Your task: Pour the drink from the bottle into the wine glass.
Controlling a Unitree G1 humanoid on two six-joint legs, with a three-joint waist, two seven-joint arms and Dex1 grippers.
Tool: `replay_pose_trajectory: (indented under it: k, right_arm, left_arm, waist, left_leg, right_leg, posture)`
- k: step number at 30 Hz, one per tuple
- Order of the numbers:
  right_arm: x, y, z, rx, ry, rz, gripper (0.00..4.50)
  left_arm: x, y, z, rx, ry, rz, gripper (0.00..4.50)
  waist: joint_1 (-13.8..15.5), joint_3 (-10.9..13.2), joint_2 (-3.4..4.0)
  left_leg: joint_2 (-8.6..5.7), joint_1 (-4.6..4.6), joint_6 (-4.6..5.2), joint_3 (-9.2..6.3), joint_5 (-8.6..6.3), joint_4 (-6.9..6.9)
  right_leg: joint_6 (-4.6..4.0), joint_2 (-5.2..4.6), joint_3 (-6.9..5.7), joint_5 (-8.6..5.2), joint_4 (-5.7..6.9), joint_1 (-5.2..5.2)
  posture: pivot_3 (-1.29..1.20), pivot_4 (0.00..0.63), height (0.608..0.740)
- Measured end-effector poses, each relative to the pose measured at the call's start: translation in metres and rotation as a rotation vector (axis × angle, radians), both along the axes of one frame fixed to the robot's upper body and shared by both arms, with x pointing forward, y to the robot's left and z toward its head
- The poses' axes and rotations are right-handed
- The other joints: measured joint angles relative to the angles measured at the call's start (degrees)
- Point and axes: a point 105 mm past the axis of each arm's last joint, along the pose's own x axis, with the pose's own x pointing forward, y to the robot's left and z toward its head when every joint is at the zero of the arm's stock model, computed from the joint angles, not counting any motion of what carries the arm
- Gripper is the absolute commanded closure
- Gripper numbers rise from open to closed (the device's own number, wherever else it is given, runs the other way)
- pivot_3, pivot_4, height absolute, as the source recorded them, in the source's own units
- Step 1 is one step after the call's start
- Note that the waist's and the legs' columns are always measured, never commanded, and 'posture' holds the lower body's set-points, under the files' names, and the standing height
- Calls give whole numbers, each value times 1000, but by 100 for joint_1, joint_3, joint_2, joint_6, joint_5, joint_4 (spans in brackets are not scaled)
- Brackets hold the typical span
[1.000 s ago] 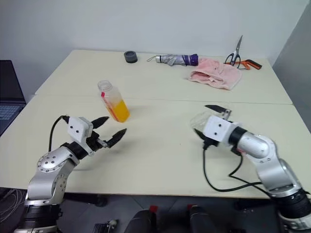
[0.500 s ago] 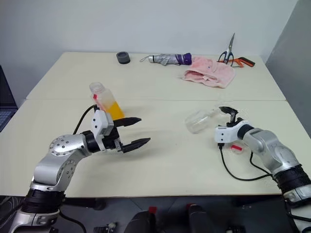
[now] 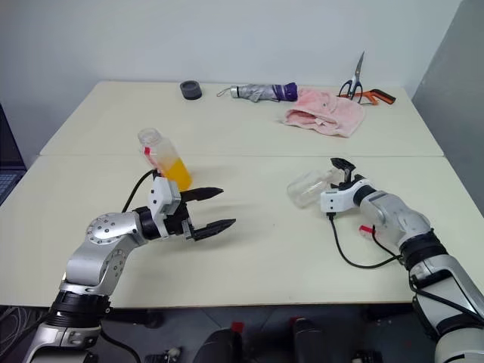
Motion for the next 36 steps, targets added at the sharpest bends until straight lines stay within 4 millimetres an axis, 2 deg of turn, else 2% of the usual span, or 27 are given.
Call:
replay_pose_trajectory:
  k: [4, 12, 13, 20, 29, 31, 36]
  right_arm:
    - [6, 4, -4, -19, -3, 9, 1277]
    - [13, 9, -5, -24, -14, 27, 4259]
    - [13, 10, -4, -20, -16, 29, 4374]
    - [11, 16, 2, 99, -31, 42, 4370]
    - [-5, 31, 51, 548, -29, 76, 4370]
    - [-14, 45, 53, 701, 58, 109, 4370]
    - [-44, 112, 32, 1084, 470, 246, 4370]
  left_arm:
    - [0, -2, -1, -1, -6, -3, 0]
    - [2, -5, 2, -3, -8, 3, 0]
    - [3, -5, 4, -4, -9, 6, 0]
    - [2, -3, 10, 1, 1, 49, 0]
    - [-5, 28, 7, -46, 69, 219, 0]
    - [-7, 32, 9, -57, 76, 240, 0]
    - [-11, 35, 12, -58, 72, 253, 0]
  waist:
    - [-10, 0, 0]
    - [-25, 0, 0]
    - [-32, -2, -2]
    - [-64, -1, -2]
    - [-21, 0, -1]
    - [-14, -1, -1]
    - [-16, 1, 1]
  left_leg:
    - [0, 1, 0, 1, 0, 0]
    - [1, 6, 0, 2, 0, 0]
    - [2, 7, 0, 2, 0, 0]
    - [5, 6, 0, 1, 0, -1]
    - [16, -7, 1, -17, 0, 1]
    - [17, -6, 1, -19, 0, 1]
    - [22, -4, 1, -27, 0, 0]
  right_leg:
    - [0, 0, 2, 0, 1, 0]
    - [0, 0, 4, 0, 3, 1]
    - [0, 0, 4, 1, 4, 2]
    - [-1, -2, 6, 1, 5, 1]
    - [0, -10, 0, 1, 4, 0]
    - [0, -11, -2, 1, 3, 3]
    - [-1, -12, -10, 1, 7, 3]
  posture:
    - [0, 150, 740]
    - [0, 150, 740]
    - [0, 150, 740]
    - [0, 150, 740]
    - [0, 150, 740]
    - [0, 150, 740]
    - [0, 150, 740]
